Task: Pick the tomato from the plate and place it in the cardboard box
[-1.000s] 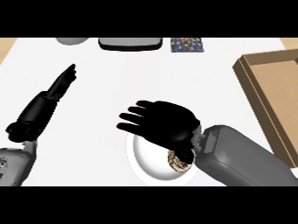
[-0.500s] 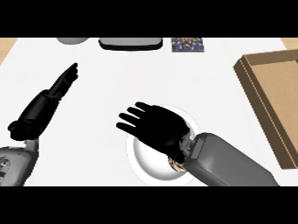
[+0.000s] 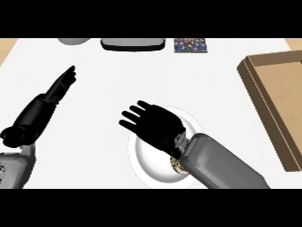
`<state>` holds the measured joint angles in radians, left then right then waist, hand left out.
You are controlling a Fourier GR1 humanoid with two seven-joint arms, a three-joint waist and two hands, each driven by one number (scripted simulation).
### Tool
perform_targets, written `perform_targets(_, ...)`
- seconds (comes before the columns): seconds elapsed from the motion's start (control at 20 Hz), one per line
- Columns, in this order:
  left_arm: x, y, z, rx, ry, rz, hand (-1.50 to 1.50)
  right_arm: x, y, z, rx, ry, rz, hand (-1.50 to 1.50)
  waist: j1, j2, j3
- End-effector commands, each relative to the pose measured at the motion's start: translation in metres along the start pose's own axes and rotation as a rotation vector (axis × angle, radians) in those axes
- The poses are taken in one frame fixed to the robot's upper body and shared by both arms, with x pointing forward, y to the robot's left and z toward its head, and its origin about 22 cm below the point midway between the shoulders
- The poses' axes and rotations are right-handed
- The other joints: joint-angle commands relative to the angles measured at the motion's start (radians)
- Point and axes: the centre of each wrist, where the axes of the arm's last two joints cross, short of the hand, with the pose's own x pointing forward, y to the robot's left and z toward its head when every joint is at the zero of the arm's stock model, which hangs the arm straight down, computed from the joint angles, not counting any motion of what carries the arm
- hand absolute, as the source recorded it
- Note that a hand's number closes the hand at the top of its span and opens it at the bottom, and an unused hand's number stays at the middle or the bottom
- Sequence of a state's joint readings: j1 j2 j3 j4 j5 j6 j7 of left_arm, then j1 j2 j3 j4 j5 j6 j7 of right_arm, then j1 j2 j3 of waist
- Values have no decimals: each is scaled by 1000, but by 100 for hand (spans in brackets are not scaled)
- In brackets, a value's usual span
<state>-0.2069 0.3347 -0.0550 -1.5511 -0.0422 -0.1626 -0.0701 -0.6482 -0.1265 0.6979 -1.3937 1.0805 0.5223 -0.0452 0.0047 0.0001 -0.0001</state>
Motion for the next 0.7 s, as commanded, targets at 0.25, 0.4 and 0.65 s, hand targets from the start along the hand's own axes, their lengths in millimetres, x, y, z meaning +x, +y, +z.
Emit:
perform_targets(0.25, -1, -7, 4, -6, 7, 3, 0, -9, 26, -40, 41, -15, -24, -150, 5, 1, 0)
perform_targets(0.4, 0, 9, -9, 1, 8, 1, 0, -21, 34, -21, 12, -26, -33, -150, -3, 0, 0)
perform_targets(0.65, -1, -10, -8, 6, 2, 2, 0, -20, 45, -41, 37, 29, -10, -150, 2, 1, 0)
